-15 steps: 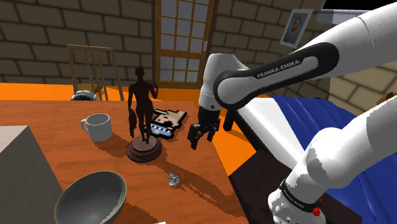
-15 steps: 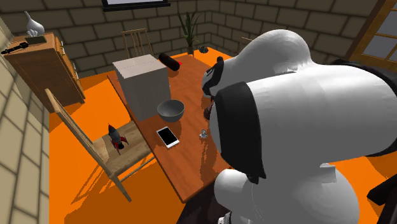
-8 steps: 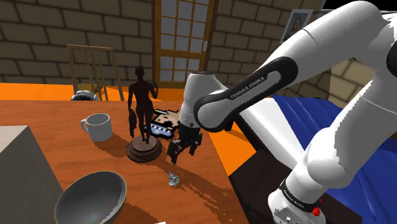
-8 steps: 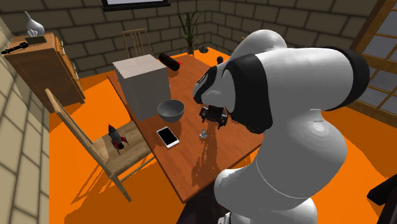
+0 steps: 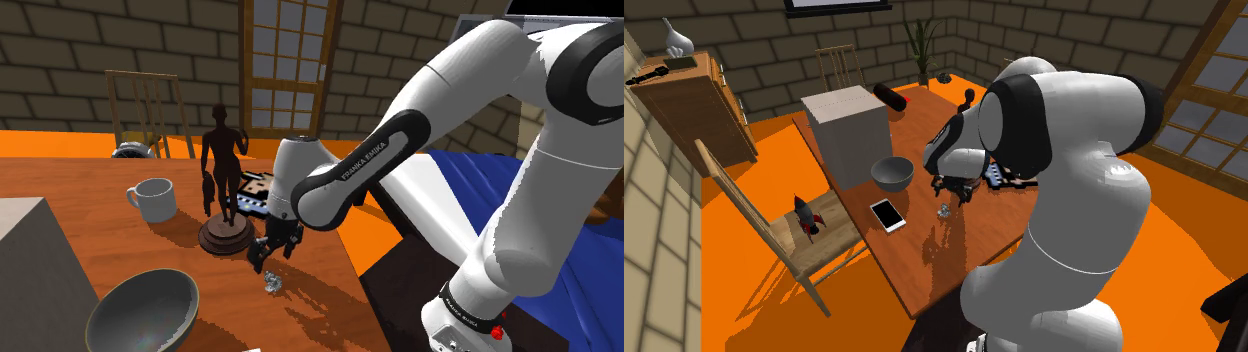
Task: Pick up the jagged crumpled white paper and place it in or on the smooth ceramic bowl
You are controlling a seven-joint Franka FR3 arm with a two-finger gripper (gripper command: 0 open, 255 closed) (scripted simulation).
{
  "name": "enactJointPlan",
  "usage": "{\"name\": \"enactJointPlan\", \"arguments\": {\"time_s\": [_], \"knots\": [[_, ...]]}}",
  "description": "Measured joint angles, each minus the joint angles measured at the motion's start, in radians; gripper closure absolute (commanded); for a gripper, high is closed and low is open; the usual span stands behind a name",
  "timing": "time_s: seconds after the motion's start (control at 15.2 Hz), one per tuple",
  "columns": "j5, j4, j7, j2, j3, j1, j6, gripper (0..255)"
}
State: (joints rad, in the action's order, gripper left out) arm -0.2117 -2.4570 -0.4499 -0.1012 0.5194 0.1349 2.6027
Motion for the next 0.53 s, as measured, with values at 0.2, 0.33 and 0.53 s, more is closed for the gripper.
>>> {"name": "enactJointPlan", "arguments": {"time_s": [0.2, 0.33, 0.53], "knots": [[0.031, 0.001, -0.023, -0.047, -0.006, 0.010, 0.043, 0], [0.035, 0.001, -0.025, -0.054, -0.008, 0.012, 0.051, 0], [0.036, 0.000, -0.026, -0.056, -0.008, 0.012, 0.053, 0]]}}
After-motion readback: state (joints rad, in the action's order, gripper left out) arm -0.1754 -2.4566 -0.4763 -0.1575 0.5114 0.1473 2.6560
